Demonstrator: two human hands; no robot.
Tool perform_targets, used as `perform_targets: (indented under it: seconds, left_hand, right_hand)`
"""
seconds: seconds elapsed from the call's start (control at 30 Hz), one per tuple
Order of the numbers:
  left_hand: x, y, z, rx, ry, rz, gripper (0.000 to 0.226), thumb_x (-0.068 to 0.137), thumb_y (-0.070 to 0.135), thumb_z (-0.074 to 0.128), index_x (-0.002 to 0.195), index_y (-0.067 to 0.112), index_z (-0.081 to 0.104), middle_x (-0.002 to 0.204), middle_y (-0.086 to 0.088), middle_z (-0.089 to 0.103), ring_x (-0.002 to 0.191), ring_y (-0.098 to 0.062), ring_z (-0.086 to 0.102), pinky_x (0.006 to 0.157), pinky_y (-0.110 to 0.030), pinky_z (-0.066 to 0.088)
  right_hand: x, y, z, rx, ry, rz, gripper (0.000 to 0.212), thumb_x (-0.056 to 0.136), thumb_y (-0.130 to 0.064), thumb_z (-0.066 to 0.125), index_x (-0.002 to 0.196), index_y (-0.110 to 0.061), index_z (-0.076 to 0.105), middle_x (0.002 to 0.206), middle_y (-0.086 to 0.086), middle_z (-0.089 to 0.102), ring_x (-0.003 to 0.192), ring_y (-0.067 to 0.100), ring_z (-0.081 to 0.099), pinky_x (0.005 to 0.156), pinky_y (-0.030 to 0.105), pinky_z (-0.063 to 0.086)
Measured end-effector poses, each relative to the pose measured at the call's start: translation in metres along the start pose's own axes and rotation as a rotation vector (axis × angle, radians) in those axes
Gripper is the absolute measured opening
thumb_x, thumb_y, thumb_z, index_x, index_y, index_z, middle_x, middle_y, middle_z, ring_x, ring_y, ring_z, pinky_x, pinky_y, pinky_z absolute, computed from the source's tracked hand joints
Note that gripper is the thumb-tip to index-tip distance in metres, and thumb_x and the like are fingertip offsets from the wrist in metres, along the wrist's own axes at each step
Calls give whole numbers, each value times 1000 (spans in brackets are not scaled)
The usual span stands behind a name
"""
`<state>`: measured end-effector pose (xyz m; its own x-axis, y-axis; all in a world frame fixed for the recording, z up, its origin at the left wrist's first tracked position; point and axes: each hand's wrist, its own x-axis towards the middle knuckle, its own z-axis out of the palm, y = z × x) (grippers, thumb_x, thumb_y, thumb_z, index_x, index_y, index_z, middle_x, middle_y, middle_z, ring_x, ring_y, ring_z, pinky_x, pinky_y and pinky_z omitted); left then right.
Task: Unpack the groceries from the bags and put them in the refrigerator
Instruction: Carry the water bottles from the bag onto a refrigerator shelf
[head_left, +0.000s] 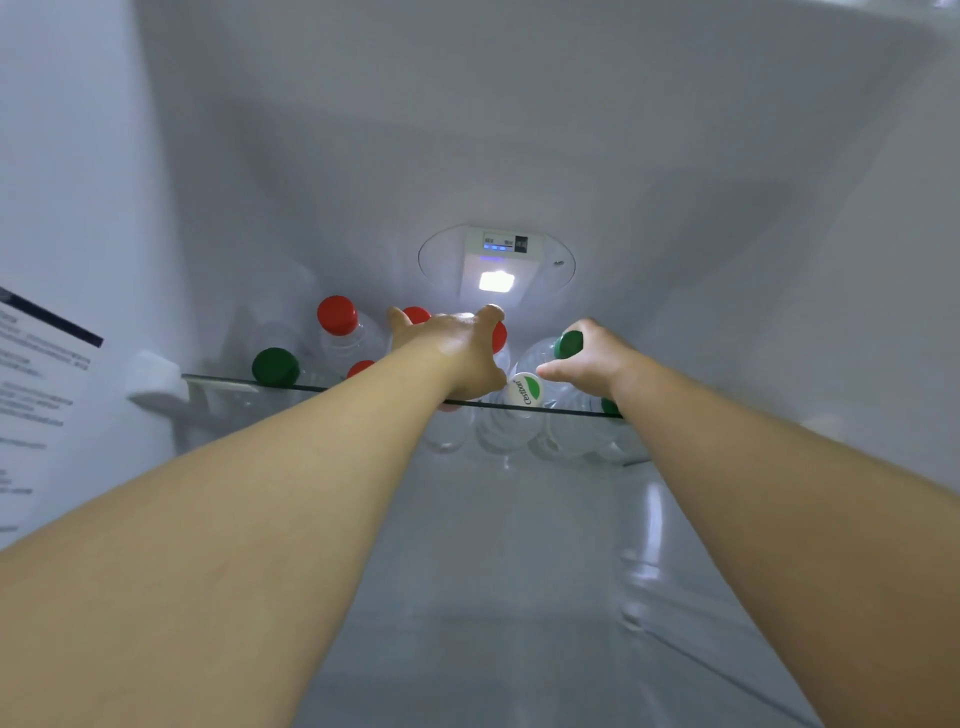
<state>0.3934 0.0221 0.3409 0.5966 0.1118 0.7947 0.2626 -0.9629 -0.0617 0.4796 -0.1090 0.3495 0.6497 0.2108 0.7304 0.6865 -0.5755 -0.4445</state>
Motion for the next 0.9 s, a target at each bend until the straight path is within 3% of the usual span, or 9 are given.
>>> perform_targets:
  seconds: [0.1, 0.17, 0.27, 0.37, 0.53, 0.63, 0.73, 0.9]
  left_hand:
    - [-2, -1, -1, -18, -35, 2, 69, 93, 43, 45, 147, 34, 4, 153, 4, 26, 138, -27, 26, 109, -60, 7]
    - [-3, -1, -1, -25, -41, 2, 71, 93, 42, 44, 148, 34, 0, 154, 4, 22, 140, -25, 21, 109, -59, 9]
    - [-5, -1, -2, -38, 65, -2, 61, 92, 36, 46, 145, 32, 17, 147, -1, 31, 135, -26, 27, 104, -52, 24]
    - [-8, -1, -5, -43, 249, -37, 40, 92, 28, 48, 130, 22, 38, 128, -7, 42, 121, -29, 37, 93, -42, 32]
    - [-10, -2, -5, -28, 239, -12, 29, 92, 26, 47, 120, 21, 41, 119, -6, 45, 116, -27, 38, 90, -41, 31]
    - [-9, -2, -3, -53, 218, -17, 32, 91, 22, 49, 122, 19, 39, 118, -8, 45, 115, -28, 38, 81, -38, 33]
    - [-10, -3, -2, -82, 209, -15, 34, 90, 22, 50, 122, 18, 38, 117, -9, 44, 113, -28, 37, 75, -35, 34]
    - [-16, -1, -5, -47, 279, -28, 31, 91, 24, 48, 121, 17, 44, 117, -10, 46, 113, -29, 39, 80, -36, 36]
  right_hand:
    - [-5, -2, 2, -16, 54, -16, 65, 82, -43, 63, 134, -18, 35, 124, 7, 50, 110, 27, 51, 92, 37, 44]
    - [-10, -5, 0, -38, 179, -110, 56, 83, -41, 62, 129, -18, 41, 124, 7, 50, 111, 27, 51, 92, 39, 44]
    - [-18, -10, -4, -100, 402, -297, 19, 84, -17, 59, 101, -11, 54, 102, 9, 50, 90, 27, 51, 68, 29, 39]
    - [-19, -9, -4, -160, 396, -363, 6, 81, -3, 54, 82, -9, 56, 92, 12, 59, 79, 25, 52, 55, 26, 35]
    - [-14, -8, -2, -200, 332, -363, 15, 86, 0, 50, 91, -7, 63, 97, 10, 64, 83, 21, 53, 69, 27, 41]
    - [-13, -8, -1, -222, 278, -361, 19, 88, 0, 48, 98, -7, 63, 103, 12, 63, 91, 24, 56, 76, 29, 46]
    - [-18, -9, -1, -250, 234, -348, 19, 89, -6, 51, 104, -8, 61, 109, 10, 57, 93, 24, 52, 76, 29, 43]
    - [-32, -13, -2, -318, 255, -344, 20, 89, -21, 53, 107, -12, 57, 103, 5, 49, 85, 22, 48, 73, 30, 43]
